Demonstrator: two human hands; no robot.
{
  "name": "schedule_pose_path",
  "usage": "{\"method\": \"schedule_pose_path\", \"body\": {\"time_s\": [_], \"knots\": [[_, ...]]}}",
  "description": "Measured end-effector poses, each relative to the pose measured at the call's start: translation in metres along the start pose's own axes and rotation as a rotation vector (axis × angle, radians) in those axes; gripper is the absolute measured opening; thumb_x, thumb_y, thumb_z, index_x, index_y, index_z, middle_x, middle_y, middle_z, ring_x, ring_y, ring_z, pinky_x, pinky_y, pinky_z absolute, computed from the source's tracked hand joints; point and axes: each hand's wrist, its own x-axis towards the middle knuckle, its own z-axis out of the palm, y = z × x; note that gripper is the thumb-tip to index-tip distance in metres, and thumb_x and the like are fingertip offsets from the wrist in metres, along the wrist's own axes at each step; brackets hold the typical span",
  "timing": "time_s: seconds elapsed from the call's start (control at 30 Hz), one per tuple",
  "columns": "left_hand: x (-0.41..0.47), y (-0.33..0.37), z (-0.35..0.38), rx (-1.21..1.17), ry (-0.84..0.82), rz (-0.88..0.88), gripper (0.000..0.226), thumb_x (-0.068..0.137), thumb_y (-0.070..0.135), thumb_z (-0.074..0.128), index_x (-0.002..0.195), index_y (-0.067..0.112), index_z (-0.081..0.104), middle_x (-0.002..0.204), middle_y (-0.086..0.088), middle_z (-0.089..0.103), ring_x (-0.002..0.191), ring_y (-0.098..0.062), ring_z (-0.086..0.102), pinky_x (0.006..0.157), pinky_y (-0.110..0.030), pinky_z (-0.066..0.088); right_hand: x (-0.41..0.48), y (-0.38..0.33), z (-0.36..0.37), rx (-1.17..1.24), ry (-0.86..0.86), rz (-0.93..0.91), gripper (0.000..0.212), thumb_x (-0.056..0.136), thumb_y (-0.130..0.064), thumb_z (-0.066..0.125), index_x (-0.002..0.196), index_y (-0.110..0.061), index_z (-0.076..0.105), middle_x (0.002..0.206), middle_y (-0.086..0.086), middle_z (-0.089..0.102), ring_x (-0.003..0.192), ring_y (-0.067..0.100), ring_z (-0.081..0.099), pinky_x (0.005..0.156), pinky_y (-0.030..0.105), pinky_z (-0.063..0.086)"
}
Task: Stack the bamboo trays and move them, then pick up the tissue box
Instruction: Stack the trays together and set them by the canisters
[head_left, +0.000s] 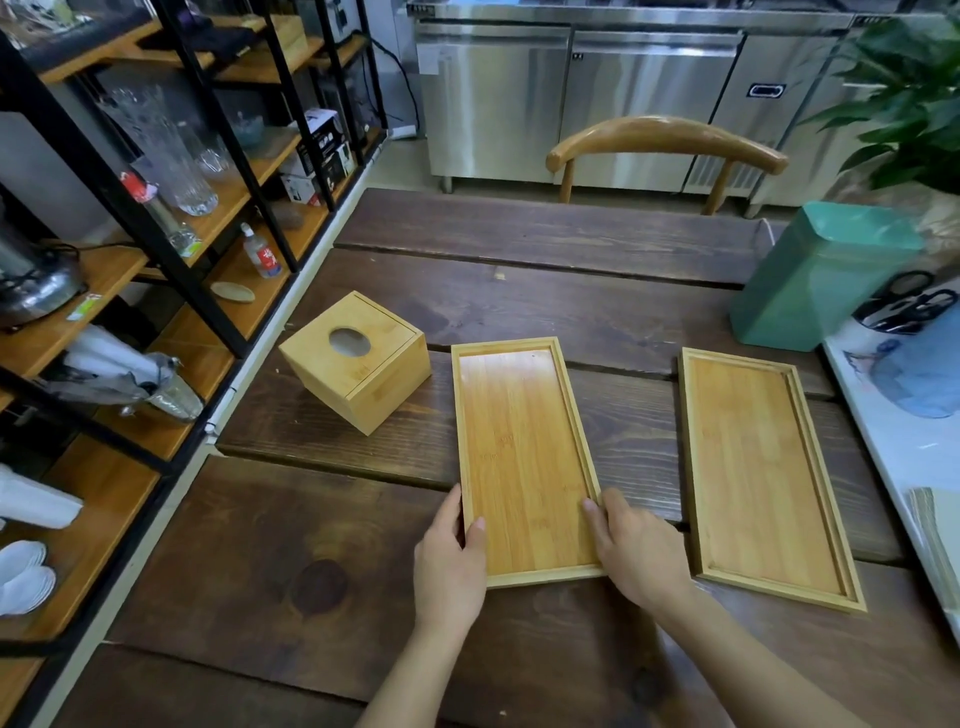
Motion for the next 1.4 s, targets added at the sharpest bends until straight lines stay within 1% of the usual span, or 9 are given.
{"method": "schedule_pose_path", "body": {"time_s": [0.2,0.37,0.53,0.7,0.83,0.93,1.07,1.23,1.4], "knots": [[-0.011,0.026,0.014,0.228,0.201,0.196,0.052,0.094,0.023,0.05,0.143,0.018,0.034,0.151,-0.001,0.035,0.141,-0.016,0.026,0.114,-0.033,0.025,-0.004,0.019,-0.017,0.07,0.113,0.06,0.035,0.093,-0.043,0.033,0.095,-0.014,0.054,0.077,0.005,0.069,0.07,0.025,0.065,0.062,0.041,0.053],[-0.02,0.077,0.071,0.213,-0.162,0.464,0.054,0.096,0.024,0.046,0.146,0.021,0.027,0.153,0.004,0.031,0.141,-0.011,0.026,0.11,-0.02,0.019,-0.011,0.066,-0.048,0.054,0.328,0.183,0.026,0.089,-0.027,0.049,0.102,-0.007,0.062,0.096,0.014,0.067,0.088,0.032,0.061,0.076,0.046,0.051],[-0.023,0.109,0.142,0.195,-0.534,0.119,0.068,0.095,0.026,0.047,0.15,0.019,0.007,0.16,-0.002,0.013,0.146,-0.021,0.015,0.117,-0.036,0.017,-0.021,0.117,-0.071,0.115,0.357,0.514,0.04,0.084,-0.026,0.049,0.11,0.004,0.056,0.118,0.027,0.059,0.108,0.043,0.053,0.088,0.05,0.042],[-0.027,0.113,0.176,0.056,-0.615,-0.082,0.066,0.093,0.02,0.045,0.149,0.023,0.01,0.157,-0.006,0.022,0.141,-0.026,0.027,0.116,-0.043,0.025,-0.034,0.142,-0.082,0.691,0.23,0.776,0.062,0.089,-0.024,0.052,0.143,-0.009,0.024,0.149,0.013,0.035,0.136,0.03,0.034,0.11,0.042,0.028],[-0.036,0.122,0.18,-0.049,-0.541,-0.102,0.054,0.092,0.008,0.043,0.141,0.022,0.024,0.139,-0.005,0.044,0.123,-0.025,0.044,0.106,-0.04,0.036,-0.036,0.139,-0.081,0.913,0.208,0.781,0.054,0.088,-0.017,0.055,0.136,-0.003,0.034,0.126,0.005,0.048,0.118,0.028,0.046,0.097,0.037,0.035],[-0.028,0.126,0.175,-0.036,-0.5,-0.158,0.042,0.094,0.015,0.044,0.135,0.014,0.033,0.136,-0.008,0.047,0.115,-0.024,0.047,0.096,-0.038,0.04,-0.031,0.143,-0.088,1.032,0.269,0.838,0.058,0.087,-0.018,0.057,0.137,-0.002,0.033,0.139,0.013,0.043,0.127,0.032,0.041,0.101,0.04,0.035],[-0.023,0.115,0.167,-0.019,-0.517,-0.21,0.027,0.095,0.026,0.046,0.116,0.007,0.046,0.121,-0.006,0.056,0.108,-0.024,0.052,0.088,-0.036,0.042,-0.035,0.15,-0.092,1.002,0.202,0.888,0.036,0.089,-0.019,0.052,0.115,0.005,0.053,0.101,0.014,0.056,0.095,0.033,0.056,0.084,0.043,0.048],[-0.029,0.109,0.159,0.172,-0.416,0.083,0.028,0.099,0.028,0.037,0.117,0.01,0.048,0.112,-0.006,0.06,0.098,-0.022,0.055,0.085,-0.037,0.047,-0.037,0.134,-0.089,0.765,0.26,0.754,0.026,0.094,-0.016,0.042,0.073,-0.006,0.053,0.07,0.007,0.053,0.07,0.024,0.05,0.061,0.031,0.037],[-0.02,0.11,0.121,0.122,-0.245,0.245,0.028,0.098,0.028,0.038,0.116,0.014,0.054,0.111,-0.001,0.058,0.103,-0.02,0.056,0.089,-0.035,0.047,-0.027,0.093,-0.095,0.606,0.336,0.565,0.024,0.095,-0.021,0.039,0.082,-0.005,0.051,0.079,0.008,0.053,0.076,0.024,0.048,0.061,0.033,0.031]]}}
